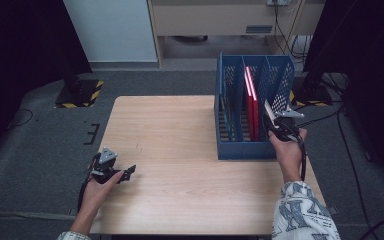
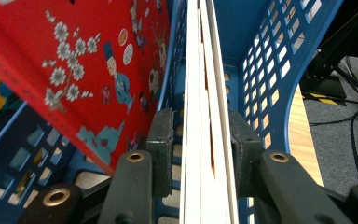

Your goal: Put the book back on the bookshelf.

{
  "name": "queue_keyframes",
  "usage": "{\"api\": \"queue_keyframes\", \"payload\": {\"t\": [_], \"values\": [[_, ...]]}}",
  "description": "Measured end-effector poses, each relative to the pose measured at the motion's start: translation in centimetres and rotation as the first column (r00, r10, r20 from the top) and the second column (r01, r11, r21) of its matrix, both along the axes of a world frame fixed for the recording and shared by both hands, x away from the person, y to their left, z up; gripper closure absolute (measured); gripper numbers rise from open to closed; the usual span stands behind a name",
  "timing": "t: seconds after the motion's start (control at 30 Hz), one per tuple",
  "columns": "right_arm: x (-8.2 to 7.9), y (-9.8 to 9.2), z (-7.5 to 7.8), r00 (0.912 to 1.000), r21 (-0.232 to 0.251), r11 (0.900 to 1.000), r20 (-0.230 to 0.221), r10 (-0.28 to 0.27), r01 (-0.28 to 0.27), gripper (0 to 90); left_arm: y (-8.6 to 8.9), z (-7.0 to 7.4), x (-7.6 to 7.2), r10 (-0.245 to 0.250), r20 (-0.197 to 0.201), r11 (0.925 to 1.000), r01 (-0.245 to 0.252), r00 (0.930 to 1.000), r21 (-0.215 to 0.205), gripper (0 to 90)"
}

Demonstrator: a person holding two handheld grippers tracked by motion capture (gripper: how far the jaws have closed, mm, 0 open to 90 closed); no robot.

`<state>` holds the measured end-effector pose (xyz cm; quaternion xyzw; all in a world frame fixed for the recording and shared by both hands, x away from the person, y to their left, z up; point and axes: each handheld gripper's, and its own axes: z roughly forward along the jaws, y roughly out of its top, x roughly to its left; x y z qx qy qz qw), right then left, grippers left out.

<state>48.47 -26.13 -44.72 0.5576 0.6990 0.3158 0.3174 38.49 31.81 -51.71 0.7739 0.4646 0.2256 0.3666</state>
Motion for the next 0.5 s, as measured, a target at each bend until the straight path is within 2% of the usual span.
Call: {"api": "queue_keyframes", "payload": {"t": [0.3,0.43,0.5], "values": [[-0.95,0.03,-0.17,1.0,0.005,1.0,-0.001,0.008,-0.008,63.8,0.0,0.08,-0.03,0.0,0.002,1.0,0.0,1.0,0.001,5.2],[-1.04,0.0,-0.17,0.9999,-0.012,1.0,0.005,0.009,-0.009,71.0,-0.04,0.08,-0.02,-0.003,0.003,1.0,0.003,1.0,0.005,5.3],[-1.0,-0.09,-0.16,1.0,-0.006,1.0,0.005,0.007,-0.007,72.6,-0.06,0.07,-0.02,-0.002,0.003,1.0,0.002,1.0,0.005,5.3]]}}
